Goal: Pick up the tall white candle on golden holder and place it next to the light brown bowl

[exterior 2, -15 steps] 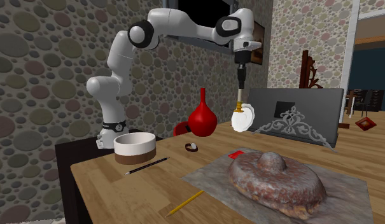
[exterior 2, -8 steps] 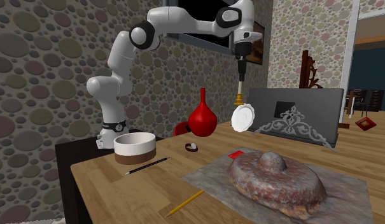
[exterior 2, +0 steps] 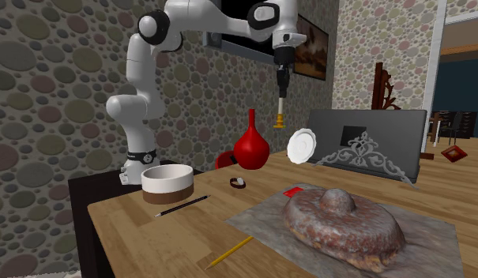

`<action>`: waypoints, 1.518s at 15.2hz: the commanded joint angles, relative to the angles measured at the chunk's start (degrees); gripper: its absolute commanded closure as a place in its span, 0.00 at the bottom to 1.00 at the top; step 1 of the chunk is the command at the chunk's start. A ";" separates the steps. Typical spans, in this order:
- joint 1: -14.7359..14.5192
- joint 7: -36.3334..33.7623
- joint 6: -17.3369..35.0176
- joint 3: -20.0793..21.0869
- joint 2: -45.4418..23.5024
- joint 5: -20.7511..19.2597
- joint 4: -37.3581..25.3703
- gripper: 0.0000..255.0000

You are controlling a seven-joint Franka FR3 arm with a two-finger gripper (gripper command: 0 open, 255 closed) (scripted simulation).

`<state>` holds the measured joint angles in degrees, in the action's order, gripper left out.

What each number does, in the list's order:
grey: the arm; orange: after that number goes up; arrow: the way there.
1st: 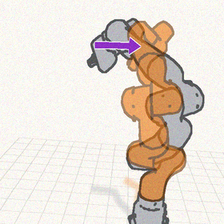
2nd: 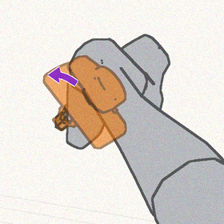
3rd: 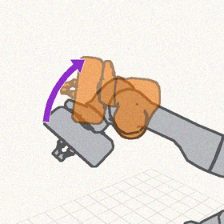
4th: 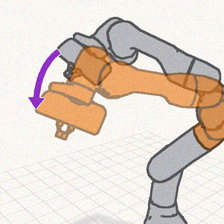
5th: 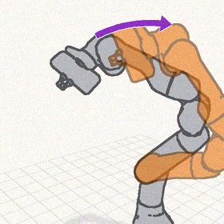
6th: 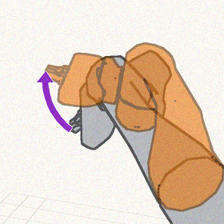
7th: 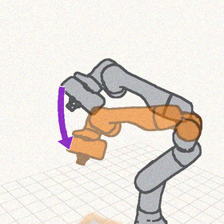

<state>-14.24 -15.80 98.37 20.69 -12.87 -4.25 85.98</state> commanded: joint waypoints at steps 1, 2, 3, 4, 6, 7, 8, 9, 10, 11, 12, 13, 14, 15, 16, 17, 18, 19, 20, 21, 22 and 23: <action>1.79 2.01 2.07 -0.38 5.04 1.81 6.79 1.00; 2.56 3.17 2.73 -0.72 7.35 2.66 9.61 1.00; 3.25 4.35 3.30 -1.13 9.61 3.47 12.30 1.00; 3.87 5.56 3.78 -1.59 11.82 4.24 14.87 1.00; 4.96 8.02 4.53 -2.64 16.08 5.62 19.68 1.00; 5.41 9.25 4.80 -3.24 18.14 6.23 21.94 1.00; 5.81 10.49 5.01 -3.89 20.16 6.78 24.11 1.00; 6.16 11.72 5.16 -4.58 22.13 7.25 26.19 1.00; 6.49 12.95 5.25 -5.30 24.07 7.67 28.20 1.00; 6.81 14.18 5.29 -6.03 25.96 8.02 30.13 1.00; 7.11 15.39 5.29 -6.79 27.82 8.30 31.98 1.00; 7.40 16.59 5.23 -7.58 29.64 8.51 33.77 1.00; 7.68 17.79 5.13 -8.38 31.43 8.65 35.49 1.00; 7.95 18.97 5.00 -9.21 33.19 8.73 37.14 1.00; 8.22 20.15 4.82 -10.06 34.91 8.73 38.72 1.00; 8.51 21.32 4.61 -10.93 36.60 8.68 40.24 1.00; 8.80 22.48 4.36 -11.81 38.26 8.56 41.70 1.00; 9.11 23.64 4.08 -12.70 39.88 8.38 43.09 1.00; 9.42 24.80 3.77 -13.62 41.47 8.13 44.42 1.00; 9.75 25.95 3.44 -14.55 43.03 7.82 45.69 1.00; 10.12 27.11 3.08 -15.49 44.56 7.47 46.89 1.00; 10.50 28.26 2.69 -16.45 46.05 7.05 48.03 1.00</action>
<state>-4.08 11.21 100.97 5.19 31.24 3.12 131.92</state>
